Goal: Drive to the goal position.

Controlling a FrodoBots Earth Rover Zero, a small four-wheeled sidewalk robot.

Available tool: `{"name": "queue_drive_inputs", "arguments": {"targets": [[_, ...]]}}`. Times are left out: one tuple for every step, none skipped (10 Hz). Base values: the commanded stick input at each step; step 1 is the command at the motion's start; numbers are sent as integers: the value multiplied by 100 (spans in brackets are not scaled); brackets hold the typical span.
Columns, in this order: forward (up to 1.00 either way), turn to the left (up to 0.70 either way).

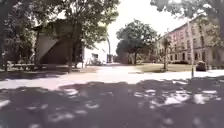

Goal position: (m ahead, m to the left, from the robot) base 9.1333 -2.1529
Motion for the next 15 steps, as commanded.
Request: {"name": "queue_drive_inputs", "arguments": {"targets": [[85, 1], [85, 1], [85, 1], [85, 1], [85, 1], [85, 1], [85, 1], [85, 1], [85, 1], [85, 1], [85, 1], [85, 1], [85, 1], [85, 1], [85, 1]]}}
